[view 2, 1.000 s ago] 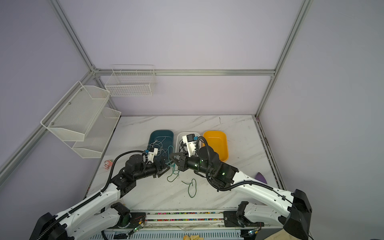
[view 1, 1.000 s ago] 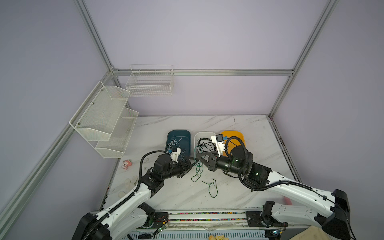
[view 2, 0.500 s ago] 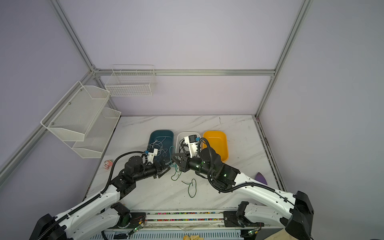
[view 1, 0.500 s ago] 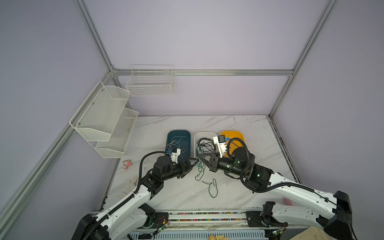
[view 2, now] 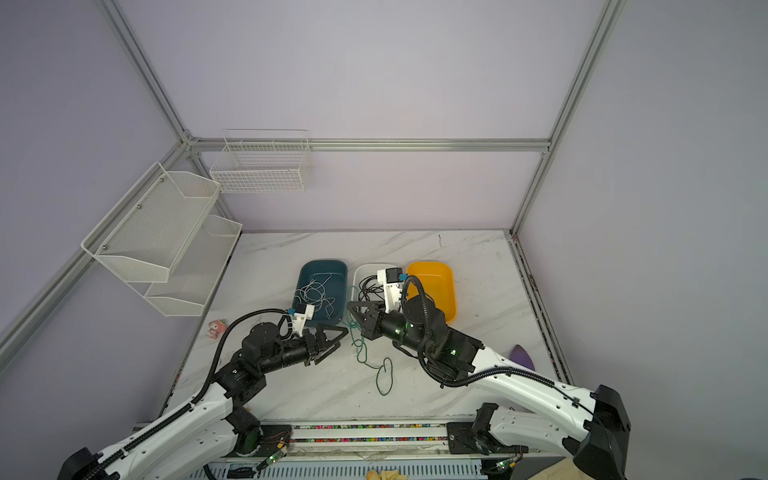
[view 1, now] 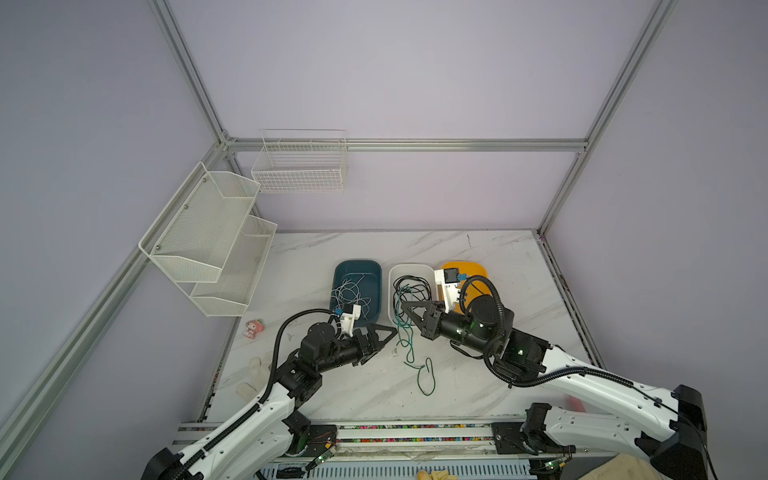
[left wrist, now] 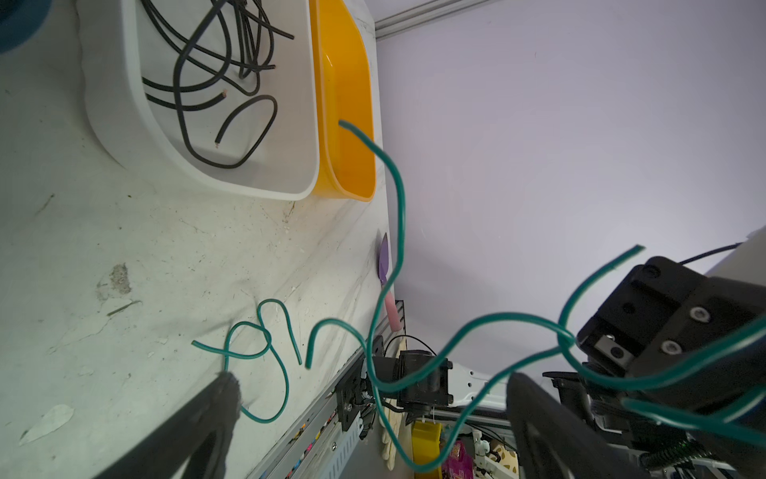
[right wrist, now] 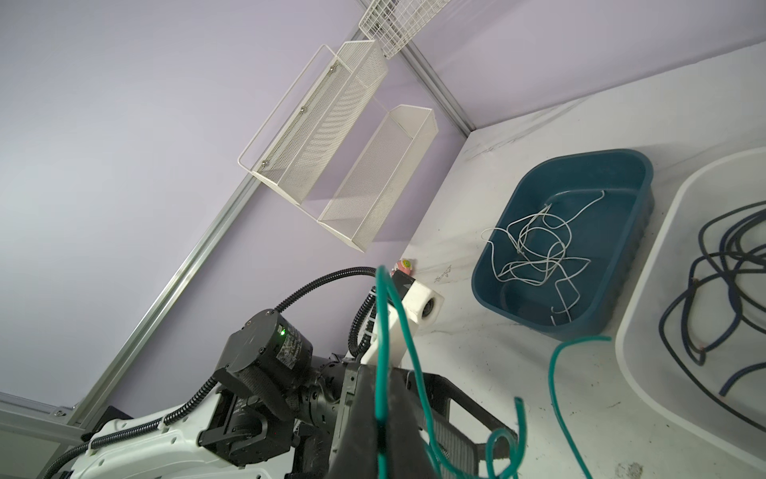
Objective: Untangle the cables
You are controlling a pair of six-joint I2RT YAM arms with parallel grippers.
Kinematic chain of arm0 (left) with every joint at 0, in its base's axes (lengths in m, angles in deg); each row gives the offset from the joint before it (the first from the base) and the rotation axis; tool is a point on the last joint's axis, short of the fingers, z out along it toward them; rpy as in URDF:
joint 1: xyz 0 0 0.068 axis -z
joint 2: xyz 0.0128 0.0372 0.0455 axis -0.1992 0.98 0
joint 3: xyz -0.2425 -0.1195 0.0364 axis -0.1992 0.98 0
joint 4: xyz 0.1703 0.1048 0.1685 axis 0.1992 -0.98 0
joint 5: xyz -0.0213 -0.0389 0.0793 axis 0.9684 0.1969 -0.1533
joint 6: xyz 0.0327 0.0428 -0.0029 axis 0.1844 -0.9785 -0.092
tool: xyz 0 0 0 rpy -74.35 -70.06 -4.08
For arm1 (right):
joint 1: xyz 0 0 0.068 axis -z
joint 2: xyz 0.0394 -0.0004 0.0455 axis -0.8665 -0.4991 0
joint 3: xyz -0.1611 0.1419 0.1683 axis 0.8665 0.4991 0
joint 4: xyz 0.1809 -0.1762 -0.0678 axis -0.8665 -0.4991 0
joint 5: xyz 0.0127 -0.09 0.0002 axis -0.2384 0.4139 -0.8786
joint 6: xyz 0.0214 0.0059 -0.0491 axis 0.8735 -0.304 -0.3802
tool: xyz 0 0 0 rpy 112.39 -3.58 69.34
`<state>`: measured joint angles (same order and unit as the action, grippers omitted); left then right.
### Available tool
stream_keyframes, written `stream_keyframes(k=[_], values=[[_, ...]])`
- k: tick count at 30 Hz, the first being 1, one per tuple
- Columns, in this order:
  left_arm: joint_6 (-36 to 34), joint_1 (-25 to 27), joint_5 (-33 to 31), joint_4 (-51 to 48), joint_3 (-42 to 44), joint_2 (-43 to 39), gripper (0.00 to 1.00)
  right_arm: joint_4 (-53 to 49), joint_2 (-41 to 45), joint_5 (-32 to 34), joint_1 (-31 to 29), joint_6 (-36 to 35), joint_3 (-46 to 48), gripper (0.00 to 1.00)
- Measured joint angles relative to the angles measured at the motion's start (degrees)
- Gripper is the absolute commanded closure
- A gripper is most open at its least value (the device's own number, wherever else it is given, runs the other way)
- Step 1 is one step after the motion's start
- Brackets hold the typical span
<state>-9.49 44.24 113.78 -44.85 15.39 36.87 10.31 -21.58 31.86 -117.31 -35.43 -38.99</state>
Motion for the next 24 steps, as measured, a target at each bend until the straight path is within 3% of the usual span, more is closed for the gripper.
stream_keyframes(k=[7,14,24], values=[[-1.9,1.7,0.7,3.2,0.0,0.4,0.0,0.1,-1.2,-0.3,0.0,0.0,0.0,1.0],[-5.1,3.7,0.8,4.4,0.0,5.7,0.0,0.2,-1.4,-1.5,0.0,0.0,0.0,1.0],[-9.9,4.6,-2.8,0.3,-0.3,7.0,0.1,0.9,-2.2,-4.0,0.0,0.4,-0.2,1.0]])
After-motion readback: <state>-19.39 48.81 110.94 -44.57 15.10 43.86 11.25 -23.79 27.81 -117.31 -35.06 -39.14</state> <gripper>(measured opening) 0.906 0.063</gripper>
